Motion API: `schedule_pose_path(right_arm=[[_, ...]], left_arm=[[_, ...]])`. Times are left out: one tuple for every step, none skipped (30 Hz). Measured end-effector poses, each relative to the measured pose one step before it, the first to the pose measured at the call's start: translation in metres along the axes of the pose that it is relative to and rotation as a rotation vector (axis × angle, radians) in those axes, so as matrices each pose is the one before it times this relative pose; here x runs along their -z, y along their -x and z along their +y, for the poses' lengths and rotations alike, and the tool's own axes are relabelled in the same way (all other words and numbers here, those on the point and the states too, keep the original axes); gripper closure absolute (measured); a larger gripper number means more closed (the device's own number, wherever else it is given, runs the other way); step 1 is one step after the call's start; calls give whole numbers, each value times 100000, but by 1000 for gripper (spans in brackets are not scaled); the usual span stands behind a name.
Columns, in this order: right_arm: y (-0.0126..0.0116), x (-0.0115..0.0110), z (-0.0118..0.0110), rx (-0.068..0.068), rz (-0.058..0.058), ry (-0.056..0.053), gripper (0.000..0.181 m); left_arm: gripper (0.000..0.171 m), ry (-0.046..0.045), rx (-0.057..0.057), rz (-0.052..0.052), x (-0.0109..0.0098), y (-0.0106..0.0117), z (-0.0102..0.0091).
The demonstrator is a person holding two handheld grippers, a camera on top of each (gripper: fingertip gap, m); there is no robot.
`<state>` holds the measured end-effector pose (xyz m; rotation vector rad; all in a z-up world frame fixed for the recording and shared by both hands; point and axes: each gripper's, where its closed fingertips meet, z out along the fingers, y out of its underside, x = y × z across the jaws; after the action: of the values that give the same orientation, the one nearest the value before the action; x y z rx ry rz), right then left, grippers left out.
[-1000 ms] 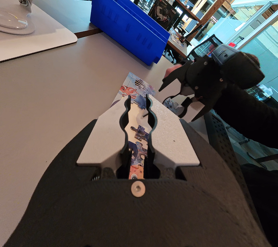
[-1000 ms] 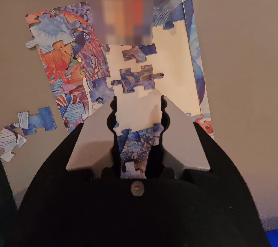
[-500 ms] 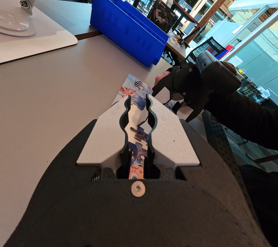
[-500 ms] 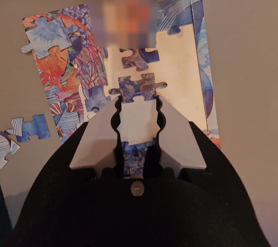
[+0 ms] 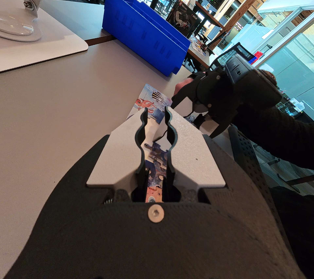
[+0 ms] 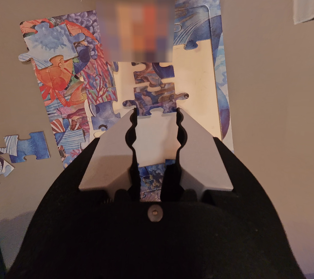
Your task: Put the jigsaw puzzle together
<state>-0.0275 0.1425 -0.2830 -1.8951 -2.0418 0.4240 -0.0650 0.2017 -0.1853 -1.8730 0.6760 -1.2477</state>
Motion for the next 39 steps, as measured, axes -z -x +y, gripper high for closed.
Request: schedule_pose_path(right_arm=[[-19, -151, -66, 333, -336, 723, 137], [-34, -134, -57, 293, -276, 630, 137], [-11, -127, -67, 126, -438, 587, 137], [-14, -105, -47, 114, -409, 700, 137], [-24, -86, 10, 153, -353, 960, 137], [-12, -34, -16, -134, -422, 679, 136], [-46, 0, -11, -268, -239, 528, 136], [-45, 1, 37, -139, -151, 695, 137], [7, -10, 12, -171, -438, 528, 137], [-2, -20, 14, -211, -493, 507, 136], [0, 0, 7, -139, -475, 519, 137], [9, -13, -2, -11, -398, 514, 136], [-3, 0, 5, 84, -286, 525, 136], [4, -13, -5, 46, -255, 569, 136], [9, -3, -8, 181, -140, 528, 136], [-3, 0, 1, 220, -72, 528, 136], [-1, -4, -9, 164, -54, 458, 136], [-1, -8, -17, 139, -47, 395, 136], [1, 1, 10, 126, -102, 381, 136], [0, -4, -5, 97, -160, 340, 136], [7, -7, 14, -25, -217, 376, 136], [-8, 7, -5, 61, -156, 359, 136], [3, 3, 10, 31, -143, 384, 136], [1, 1, 0, 70, -162, 443, 136], [-2, 2, 1, -54, -226, 438, 136], [2, 1, 3, -155, -264, 380, 136], [-4, 10, 0, -33, -206, 323, 136], [0, -4, -4, 123, -99, 293, 136], [-4, -2, 8, 70, -31, 238, 136], [0, -8, -5, -37, -2, 151, 136], [6, 2, 1, 55, 61, 85, 136], [-5, -7, 9, 32, 90, 49, 137], [0, 0, 1, -47, 98, 14, 137], [6, -3, -5, -22, 113, -25, 137], [-2, -14, -5, -17, 89, -49, 137], [-3, -3, -1, -1, 99, -71, 137], [0, -1, 1, -4, 80, -53, 137], [2, -2, -4, 13, 52, -19, 137], [1, -1, -2, 42, 44, -7, 137]], left_arm=[[154, -22, -64, 36, 9, -26, -8], [154, -31, -62, 36, 26, -16, -23], [154, -145, -27, -37, 27, -5, -39], [154, -185, 34, 62, 41, -10, -36], [154, -129, 49, 31, 32, -3, -34], [154, -102, 26, -44, 36, 31, -19], [154, -106, 76, 34, 17, 9, -20], [154, -51, 101, 91, 10, 1, -4], [153, 50, 21, 20, -4, 14, 18], [153, 56, -10, -35, -8, 10, 2], [153, 5, -13, 42, -6, -16, 6], [153, 1, -28, 64, -7, -16, -8], [153, -14, -50, -1, 14, -5, -5], [153, 18, -26, 10, 9, -18, -8], [153, 143, 7, -85, 17, 20, 28], [153, 198, -40, -269, 21, 49, 36], [153, 437, 17, -278, 21, 61, 80], [153, 932, 119, -424, 24, 100, 149], [153, 751, -218, -737, 26, 131, 137], [153, 717, -327, -732, 37, 132, 116], [154, 1278, -127, -543, 27, 103, 220], [154, 2437, -95, -917, 3, 171, 393], [154, 2338, -988, -1795, -1, 273, 402], [154, 2404, -1189, -1463, -37, 200, 413], [155, 3154, -1045, -40, -108, -43, 551], [155, 3601, -1373, 403, -174, -168, 618], [156, 3385, -1646, -743, -225, -22, 572], [157, 3358, -1570, -1294, -277, 58, 537], [158, 3389, -1547, -776, -302, -35, 550], [159, 2803, -1634, -388, -315, -103, 449], [160, 2268, -1268, -68, -286, -138, 371], [160, 2054, -632, 272, -256, -152, 321], [161, 1830, -529, 286, -213, -126, 294], [161, 1563, -674, 55, -156, -80, 266], [161, 1368, -519, -196, -120, -18, 240], [161, 1029, -310, -113, -91, -19, 179], [161, 764, -261, 554, -88, -110, 141], [163, 684, -326, 733, -87, -158, 121], [162, 937, -438, 549, -119, -138, 164]])
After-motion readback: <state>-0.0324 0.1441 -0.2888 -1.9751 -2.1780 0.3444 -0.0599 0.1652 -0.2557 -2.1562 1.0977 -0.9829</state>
